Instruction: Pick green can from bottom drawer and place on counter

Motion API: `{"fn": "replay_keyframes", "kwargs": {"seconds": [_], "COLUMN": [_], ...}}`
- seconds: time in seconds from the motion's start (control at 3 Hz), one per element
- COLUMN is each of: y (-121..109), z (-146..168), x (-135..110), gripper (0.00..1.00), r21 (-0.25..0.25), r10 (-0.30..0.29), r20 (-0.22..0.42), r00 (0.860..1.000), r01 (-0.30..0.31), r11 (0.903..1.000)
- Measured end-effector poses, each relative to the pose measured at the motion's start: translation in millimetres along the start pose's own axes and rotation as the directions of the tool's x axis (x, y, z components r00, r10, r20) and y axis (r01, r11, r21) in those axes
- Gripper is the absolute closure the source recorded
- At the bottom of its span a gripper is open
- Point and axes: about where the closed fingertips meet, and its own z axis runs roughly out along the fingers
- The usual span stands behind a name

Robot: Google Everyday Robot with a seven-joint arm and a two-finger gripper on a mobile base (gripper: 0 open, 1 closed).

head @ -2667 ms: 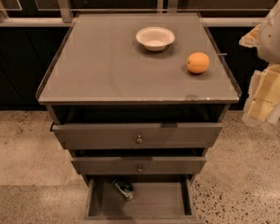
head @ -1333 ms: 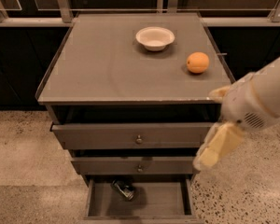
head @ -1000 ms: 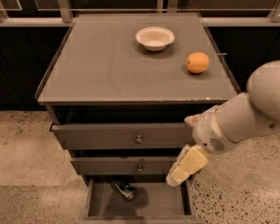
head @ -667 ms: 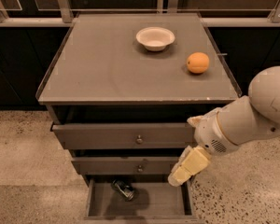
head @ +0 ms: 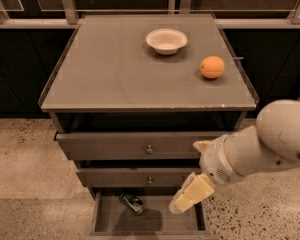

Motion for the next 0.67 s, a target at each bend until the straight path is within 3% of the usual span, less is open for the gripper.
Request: {"fn": "replay_keyframes", "kwargs": {"seconds": [0.33, 0.67], "y": [22.0, 33.1], "z": [69.1, 135.3], "x": [18.0, 21.3], "gripper": [0.0, 0.0], "r21": [-0.083, -0.153], "r10": [0.094, 0.154], "r20": [0.081, 0.155], "r00": [0.992, 0.976], "r01": [-0.087, -0.13], "r11": [0.9927, 0.9796]}}
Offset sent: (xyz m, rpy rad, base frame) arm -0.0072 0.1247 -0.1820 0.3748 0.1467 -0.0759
